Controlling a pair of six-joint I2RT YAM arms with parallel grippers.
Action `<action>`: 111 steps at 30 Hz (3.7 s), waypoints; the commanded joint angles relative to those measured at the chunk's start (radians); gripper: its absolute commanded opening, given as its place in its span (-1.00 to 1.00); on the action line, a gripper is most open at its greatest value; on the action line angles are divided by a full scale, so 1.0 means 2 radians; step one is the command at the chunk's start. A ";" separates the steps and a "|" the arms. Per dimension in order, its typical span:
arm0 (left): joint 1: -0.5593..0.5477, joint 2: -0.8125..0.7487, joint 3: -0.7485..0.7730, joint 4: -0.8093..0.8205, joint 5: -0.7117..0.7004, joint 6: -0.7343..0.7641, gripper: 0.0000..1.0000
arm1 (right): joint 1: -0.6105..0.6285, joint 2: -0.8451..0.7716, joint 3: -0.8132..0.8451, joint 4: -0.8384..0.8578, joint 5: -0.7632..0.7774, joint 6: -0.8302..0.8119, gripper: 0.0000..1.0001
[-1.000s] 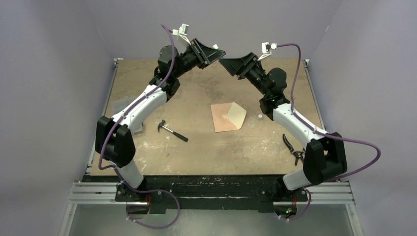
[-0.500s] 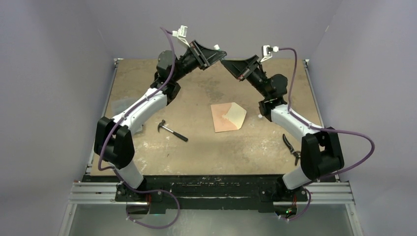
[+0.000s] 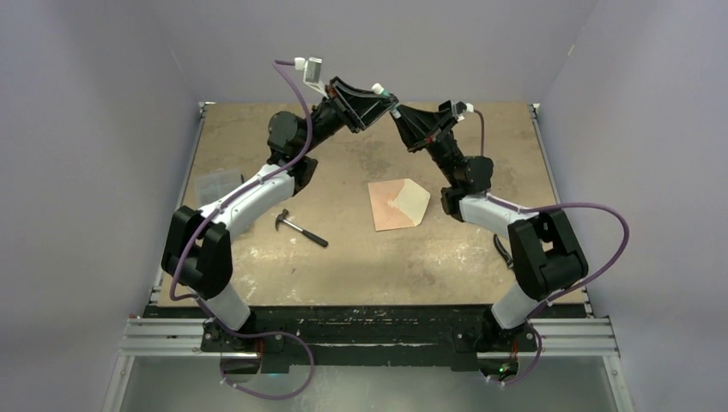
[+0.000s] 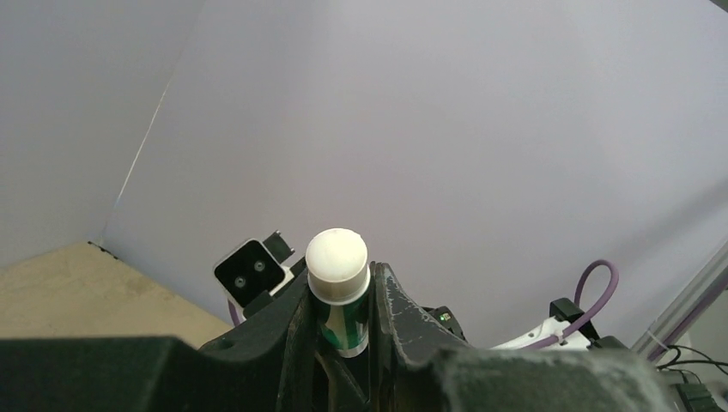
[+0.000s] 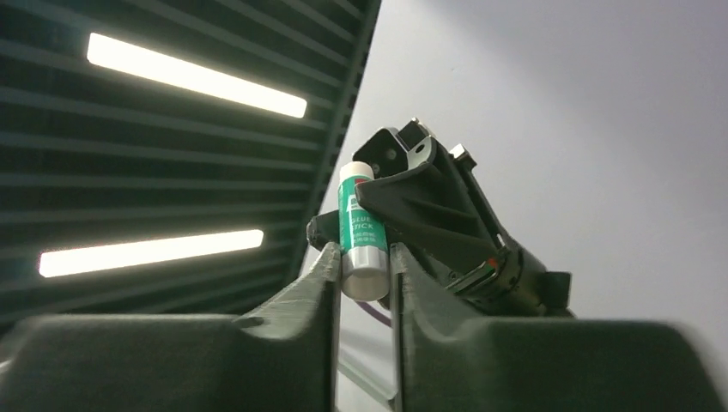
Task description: Place the letter into the envelope and seal it
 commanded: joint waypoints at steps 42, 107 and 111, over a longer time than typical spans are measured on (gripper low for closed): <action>0.019 -0.053 0.069 -0.189 -0.038 -0.087 -1.00 | -0.008 -0.056 0.073 -0.036 -0.044 -0.148 -1.00; 0.017 -0.037 0.044 0.081 0.054 -0.127 -1.00 | -0.001 -0.023 0.191 0.005 -0.136 -0.219 -0.95; 0.016 -0.038 0.043 0.083 0.053 -0.110 -1.00 | 0.000 -0.014 0.180 -0.019 -0.107 -0.135 -1.00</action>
